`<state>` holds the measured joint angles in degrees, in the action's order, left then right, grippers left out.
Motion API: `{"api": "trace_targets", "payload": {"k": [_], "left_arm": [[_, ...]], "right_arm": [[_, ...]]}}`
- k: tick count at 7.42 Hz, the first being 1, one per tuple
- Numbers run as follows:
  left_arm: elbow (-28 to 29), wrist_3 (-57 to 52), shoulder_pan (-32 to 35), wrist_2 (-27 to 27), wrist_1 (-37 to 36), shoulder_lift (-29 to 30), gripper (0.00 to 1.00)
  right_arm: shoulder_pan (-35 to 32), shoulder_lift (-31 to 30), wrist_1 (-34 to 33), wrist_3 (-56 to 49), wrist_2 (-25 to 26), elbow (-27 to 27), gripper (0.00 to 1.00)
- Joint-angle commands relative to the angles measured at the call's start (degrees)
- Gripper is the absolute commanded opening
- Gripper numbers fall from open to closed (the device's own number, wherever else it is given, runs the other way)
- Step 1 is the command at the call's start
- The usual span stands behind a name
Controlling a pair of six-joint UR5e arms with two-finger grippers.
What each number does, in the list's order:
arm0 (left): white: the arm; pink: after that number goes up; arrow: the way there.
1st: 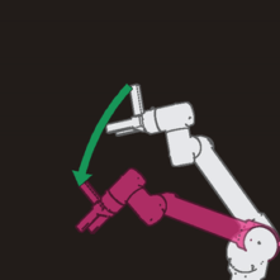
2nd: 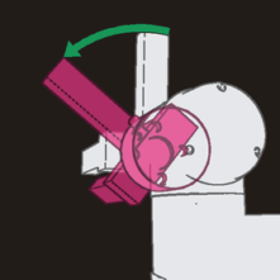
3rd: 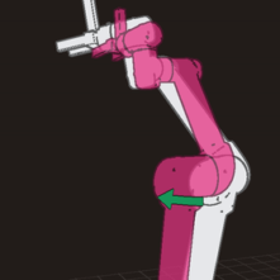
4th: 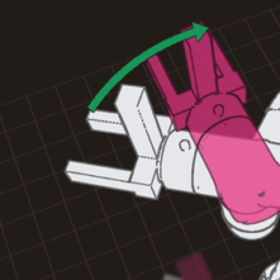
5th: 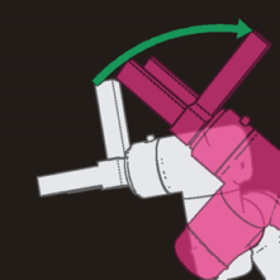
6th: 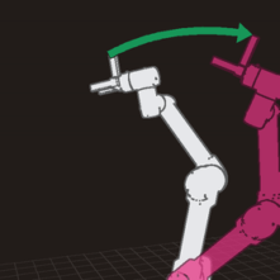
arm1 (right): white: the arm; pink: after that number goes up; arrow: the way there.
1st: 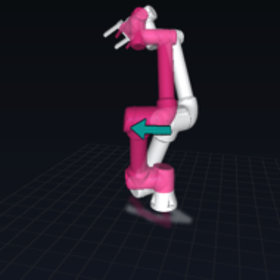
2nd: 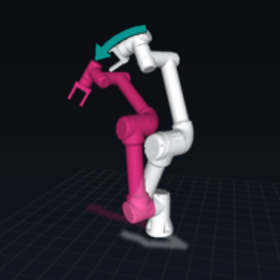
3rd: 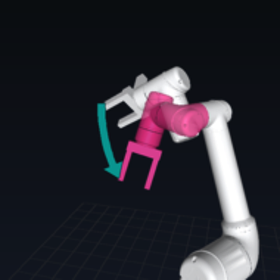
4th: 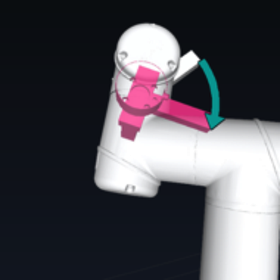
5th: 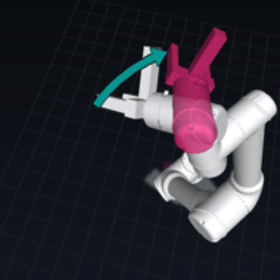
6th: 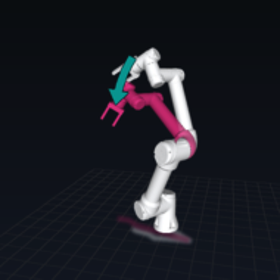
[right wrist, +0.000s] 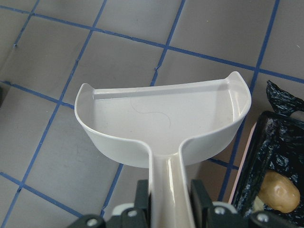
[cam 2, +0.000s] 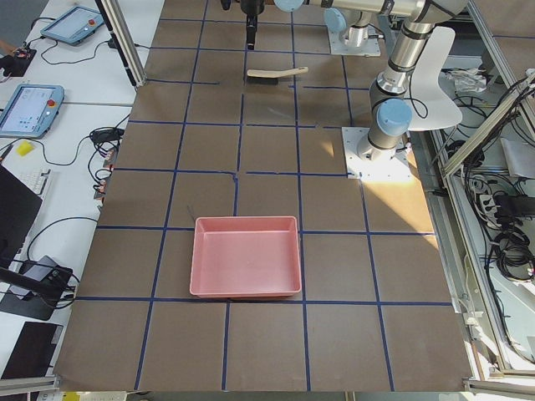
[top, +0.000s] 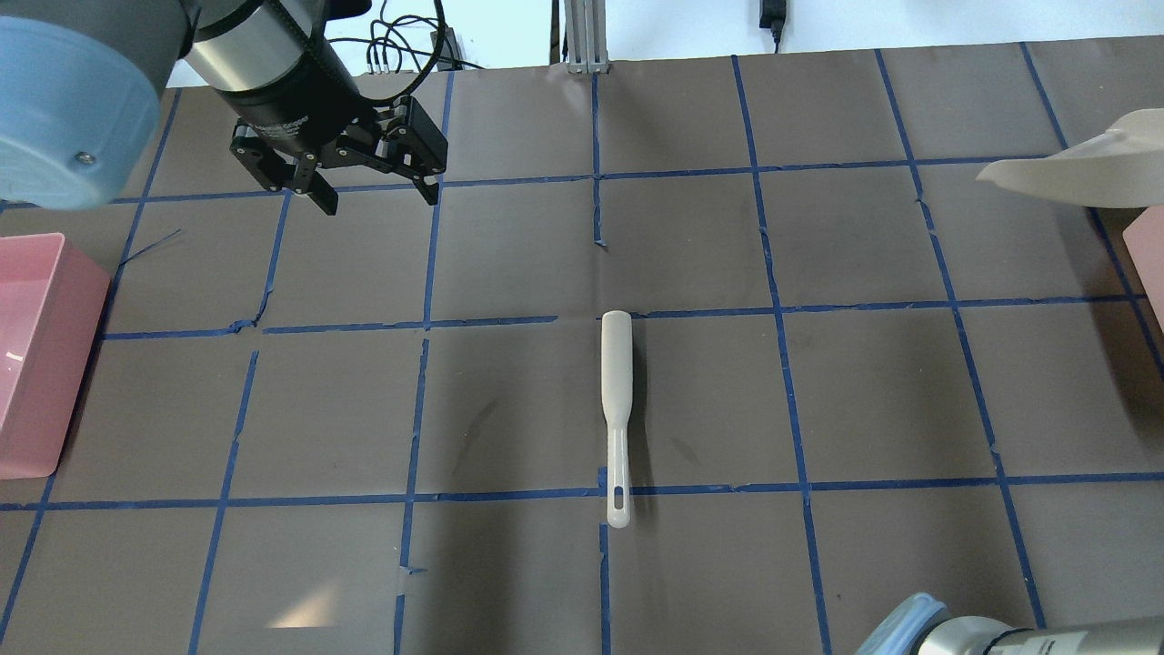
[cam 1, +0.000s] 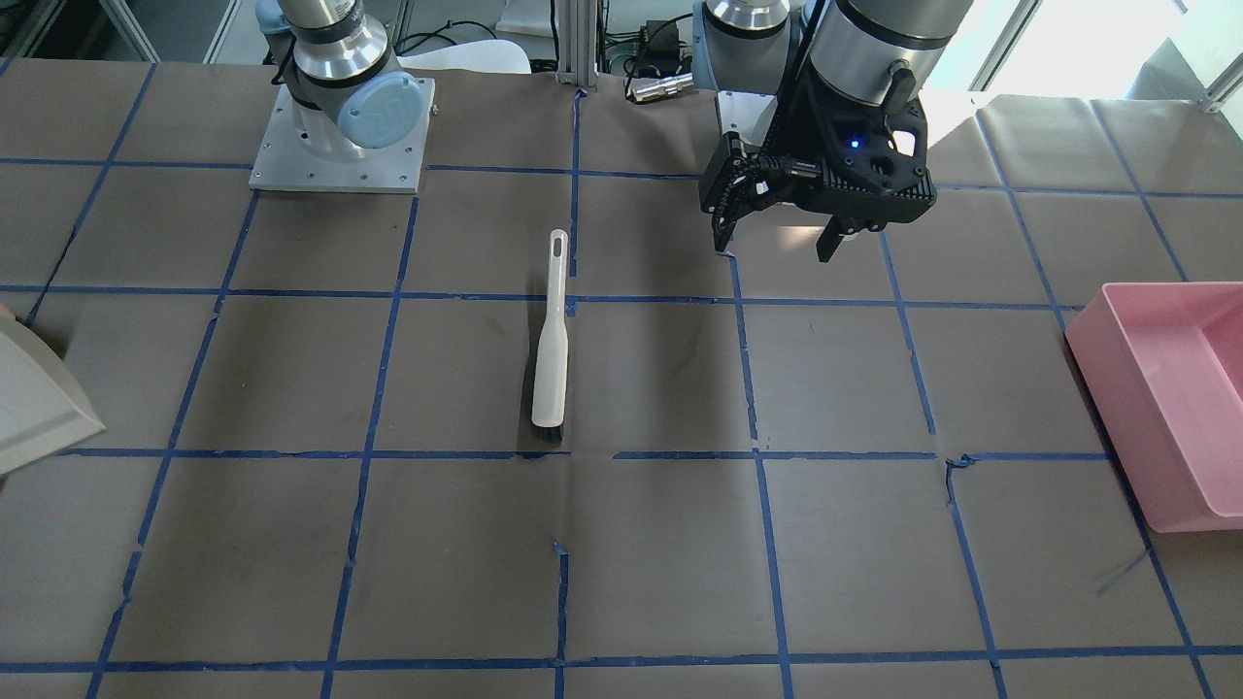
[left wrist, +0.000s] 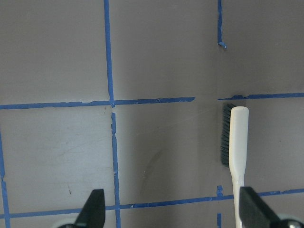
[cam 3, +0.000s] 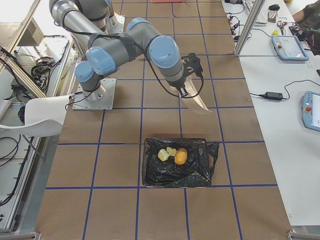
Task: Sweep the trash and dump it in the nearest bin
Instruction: 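Carry the empty dustpan back and lower it onto the table with the right gripper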
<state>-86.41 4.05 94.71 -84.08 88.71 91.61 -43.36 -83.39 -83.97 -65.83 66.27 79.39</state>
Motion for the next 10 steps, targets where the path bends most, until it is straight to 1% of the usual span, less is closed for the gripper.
{"api": "trace_targets", "payload": {"k": [1, 2, 3, 4, 5, 6, 7, 8, 9, 10], "left_arm": [[-0.2, -0.2, -0.1, -0.2, 0.0, -0.1, 1.0], [0.1, -0.3, 0.0, -0.3, 0.6, -0.4, 1.0], [0.4, -0.3, 0.1, -0.7, 0.8, -0.5, 1.0], [0.6, -0.4, 0.1, -3.9, 0.8, -0.4, 1.0], [0.6, -0.4, 0.1, -3.6, 0.9, -0.4, 1.0], [0.8, -0.5, 0.0, -4.1, 0.8, -0.4, 1.0], [0.9, -0.5, 0.0, -4.1, 0.8, -0.4, 1.0], [0.8, -0.5, 0.0, -4.1, 0.8, -0.4, 1.0], [0.7, -1.1, 0.0, -4.1, 0.8, -0.4, 1.0], [0.7, -2.0, -0.1, -4.1, 0.8, -0.3, 1.0]], "right_arm": [[-12.4, 0.0, -8.5, 15.1, 1.7, 4.9, 0.0], [-18.3, 0.0, -11.5, 22.1, 1.7, 7.1, 0.0], [-24.1, 0.2, -16.4, 30.6, 1.7, 9.0, 0.0], [-30.6, 0.6, -20.3, 38.4, 1.7, 10.6, 0.0], [-36.4, 1.7, -25.2, 46.0, 2.2, 11.0, 0.0], [-42.8, 3.4, -30.5, 52.2, 5.1, 11.0, 0.0], [-48.3, 5.6, -35.8, 57.3, 9.8, 11.1, 0.0], [-52.9, 8.0, -40.4, 64.4, 12.6, 11.1, 0.0], [-57.1, 10.6, -43.9, 69.2, 16.3, 11.1, 0.0], [-60.2, 12.6, -45.8, 73.3, 19.0, 11.1, 0.0]]}}
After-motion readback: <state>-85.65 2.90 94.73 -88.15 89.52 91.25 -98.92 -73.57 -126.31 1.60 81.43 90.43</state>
